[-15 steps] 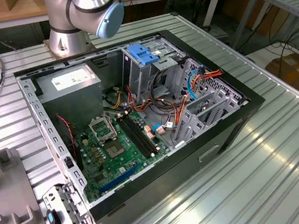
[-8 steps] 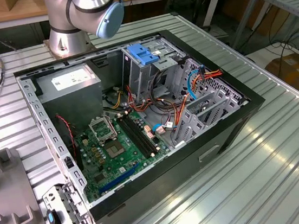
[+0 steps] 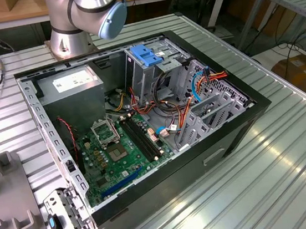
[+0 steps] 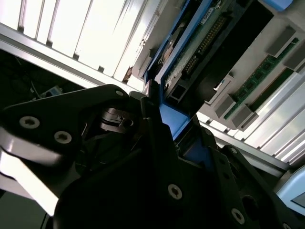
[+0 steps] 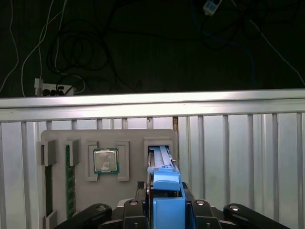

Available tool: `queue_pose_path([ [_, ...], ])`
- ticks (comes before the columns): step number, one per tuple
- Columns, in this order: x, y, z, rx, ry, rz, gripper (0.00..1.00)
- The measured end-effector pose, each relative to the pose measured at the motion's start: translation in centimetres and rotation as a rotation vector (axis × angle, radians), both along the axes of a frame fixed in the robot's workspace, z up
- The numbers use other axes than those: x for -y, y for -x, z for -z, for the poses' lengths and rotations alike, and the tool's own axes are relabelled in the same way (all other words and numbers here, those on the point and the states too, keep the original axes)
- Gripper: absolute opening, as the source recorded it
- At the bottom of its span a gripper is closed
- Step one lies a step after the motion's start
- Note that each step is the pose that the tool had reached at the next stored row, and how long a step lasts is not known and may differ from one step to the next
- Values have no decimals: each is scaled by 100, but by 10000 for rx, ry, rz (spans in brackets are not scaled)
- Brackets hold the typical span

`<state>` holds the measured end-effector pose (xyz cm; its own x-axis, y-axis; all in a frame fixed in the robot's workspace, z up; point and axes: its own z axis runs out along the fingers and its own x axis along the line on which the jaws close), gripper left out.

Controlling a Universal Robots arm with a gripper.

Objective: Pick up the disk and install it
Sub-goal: 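Pick up the disk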

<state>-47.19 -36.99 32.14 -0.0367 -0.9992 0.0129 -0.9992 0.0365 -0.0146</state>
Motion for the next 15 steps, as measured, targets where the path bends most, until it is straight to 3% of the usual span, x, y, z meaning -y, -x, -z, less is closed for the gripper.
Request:
queue_pose_path([
  [5,0,0,-143,1,0,0,37],
  [15,0,0,-267,-1,0,0,37],
])
